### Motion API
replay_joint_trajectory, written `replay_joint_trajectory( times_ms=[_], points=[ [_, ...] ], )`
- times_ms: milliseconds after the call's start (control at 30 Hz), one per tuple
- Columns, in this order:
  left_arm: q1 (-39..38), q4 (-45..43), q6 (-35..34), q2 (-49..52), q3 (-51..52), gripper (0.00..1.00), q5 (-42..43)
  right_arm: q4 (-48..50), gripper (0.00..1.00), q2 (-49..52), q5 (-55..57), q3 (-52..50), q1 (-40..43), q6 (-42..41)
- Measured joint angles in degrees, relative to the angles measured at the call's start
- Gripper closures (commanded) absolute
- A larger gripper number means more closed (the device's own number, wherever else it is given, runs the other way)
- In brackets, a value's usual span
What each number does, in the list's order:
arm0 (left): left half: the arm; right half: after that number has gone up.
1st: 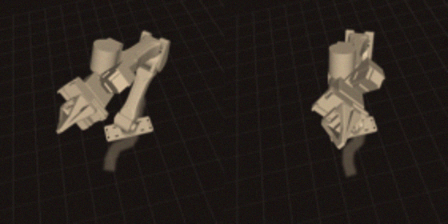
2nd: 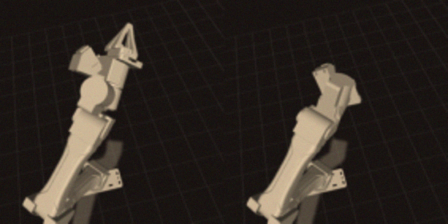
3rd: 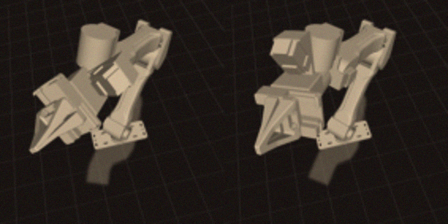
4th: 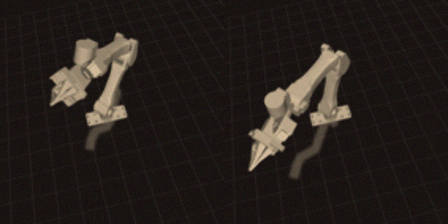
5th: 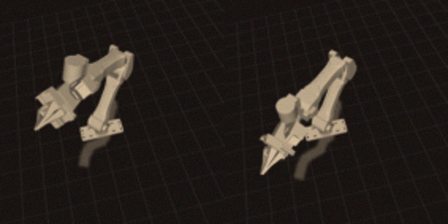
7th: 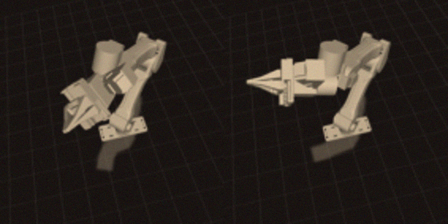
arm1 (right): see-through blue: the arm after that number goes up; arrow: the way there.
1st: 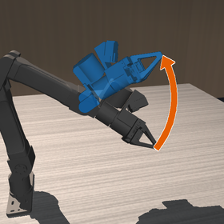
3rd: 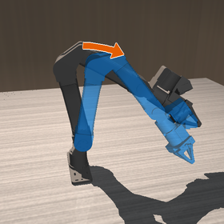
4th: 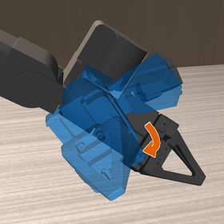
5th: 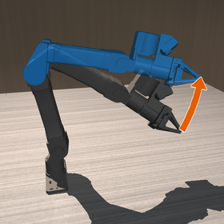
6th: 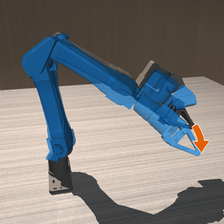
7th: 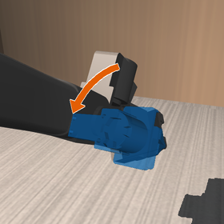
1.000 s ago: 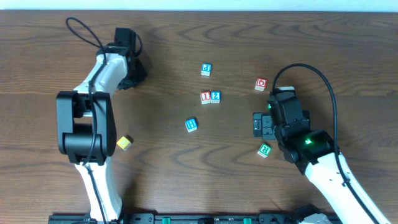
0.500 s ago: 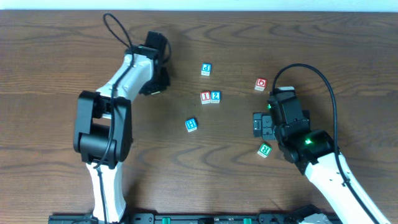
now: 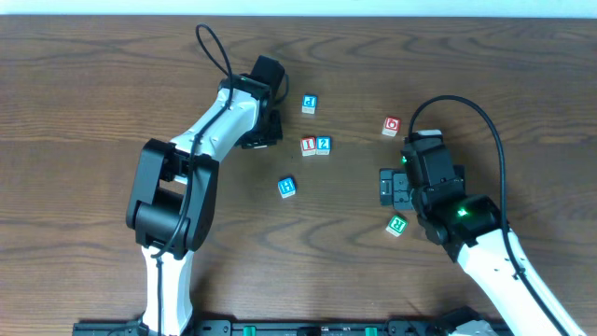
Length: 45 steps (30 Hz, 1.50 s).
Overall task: Spell out Ai2
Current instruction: 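Carry the A block right to the left of the I block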
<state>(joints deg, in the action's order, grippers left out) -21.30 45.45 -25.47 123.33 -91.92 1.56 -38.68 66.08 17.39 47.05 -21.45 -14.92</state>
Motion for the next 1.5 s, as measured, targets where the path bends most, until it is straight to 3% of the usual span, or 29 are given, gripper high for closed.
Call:
replay_joint_trajectory(
  times_ms=[400, 1500],
  points=[
    [-6.3, -1.8, -0.7, 0.0, 0.0, 0.75, 1.5, 0.0, 0.01, 0.0, 0.0, 0.0, 0.0, 0.0],
    [-8.4, -1.9, -2.8, 0.0, 0.0, 0.72, 2.8, 0.0, 0.01, 0.0, 0.0, 0.0, 0.0, 0.0]
  ],
)
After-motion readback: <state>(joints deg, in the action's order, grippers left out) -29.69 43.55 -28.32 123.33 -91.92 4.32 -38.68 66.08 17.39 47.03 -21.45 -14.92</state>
